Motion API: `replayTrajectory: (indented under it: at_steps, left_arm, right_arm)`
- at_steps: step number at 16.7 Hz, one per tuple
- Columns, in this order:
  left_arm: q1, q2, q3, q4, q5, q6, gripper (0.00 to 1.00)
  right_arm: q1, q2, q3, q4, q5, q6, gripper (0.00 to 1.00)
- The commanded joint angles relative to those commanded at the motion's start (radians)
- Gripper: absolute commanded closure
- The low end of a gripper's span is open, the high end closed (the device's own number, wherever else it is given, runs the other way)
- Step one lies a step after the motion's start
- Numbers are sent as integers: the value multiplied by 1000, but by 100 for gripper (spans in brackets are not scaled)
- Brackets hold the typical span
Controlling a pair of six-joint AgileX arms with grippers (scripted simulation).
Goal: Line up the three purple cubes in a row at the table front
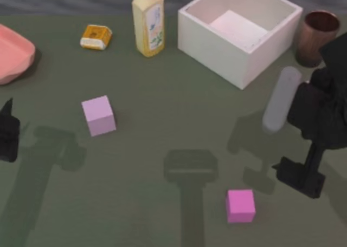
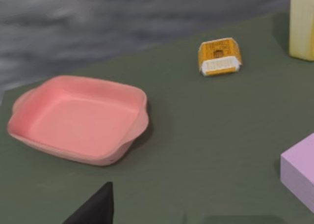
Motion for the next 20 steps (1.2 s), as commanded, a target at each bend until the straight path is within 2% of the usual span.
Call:
replayTrajectory:
  at_steps: [6,11,16,20]
  left_arm:
    - [-77,706,530,-348,-2,268,0]
    - [-139,1212,927,-615,-1,475,0]
    - [-183,1563,1237,-797,0,625,0]
    - [-200,1696,1365,-862,0,683,0]
  right_arm:
    - [-228,-560,-392,279,-12,245,0]
    - [-378,-945,-685,478,4,436,0]
    - [-475,-1221,-879,635,36,583,0]
    - [-508,-1330,-944,696,53,641,0]
